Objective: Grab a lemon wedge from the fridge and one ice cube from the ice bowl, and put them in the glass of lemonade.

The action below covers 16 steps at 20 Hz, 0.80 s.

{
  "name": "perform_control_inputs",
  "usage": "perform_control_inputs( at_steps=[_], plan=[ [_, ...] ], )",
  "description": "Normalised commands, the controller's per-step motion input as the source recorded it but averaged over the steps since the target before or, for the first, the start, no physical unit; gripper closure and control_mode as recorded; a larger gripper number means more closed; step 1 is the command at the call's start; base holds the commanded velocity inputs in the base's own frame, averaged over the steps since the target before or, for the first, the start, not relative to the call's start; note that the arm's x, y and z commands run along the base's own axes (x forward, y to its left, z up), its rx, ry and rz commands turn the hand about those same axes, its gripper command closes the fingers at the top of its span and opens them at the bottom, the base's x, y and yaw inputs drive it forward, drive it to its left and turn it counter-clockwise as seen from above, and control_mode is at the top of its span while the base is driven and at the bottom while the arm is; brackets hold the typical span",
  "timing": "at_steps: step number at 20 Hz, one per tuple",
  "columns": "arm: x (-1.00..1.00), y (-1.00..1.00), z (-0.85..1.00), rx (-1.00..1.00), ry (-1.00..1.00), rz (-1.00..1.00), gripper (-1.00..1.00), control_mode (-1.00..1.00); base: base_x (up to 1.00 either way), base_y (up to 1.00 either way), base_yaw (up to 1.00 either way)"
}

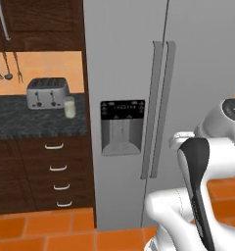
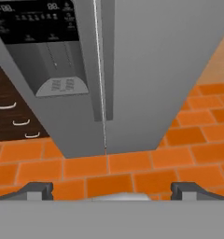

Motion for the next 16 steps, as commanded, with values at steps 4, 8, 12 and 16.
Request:
perform_control_inputs(
  at_steps=[4, 8, 12, 16],
  plan=[
    [0.00, 0.00, 0.00, 0.00, 0.00, 0.00, -1.00, 1.00, -0.77, 0.25, 0.00],
    [0.00, 0.00, 0.00, 0.00, 0.00, 0.00, -1.00, 1.00, -0.08, 0.00, 0.00],
    [0.00, 0.00, 0.00, 0.00, 0.00, 0.00, -1.00, 1.00, 0.00, -0.05, 0.00],
    [0.00, 0.00, 0.00, 0.00, 0.00, 0.00, -1.00, 1.00, -0.02, -0.01, 0.00]
  ],
)
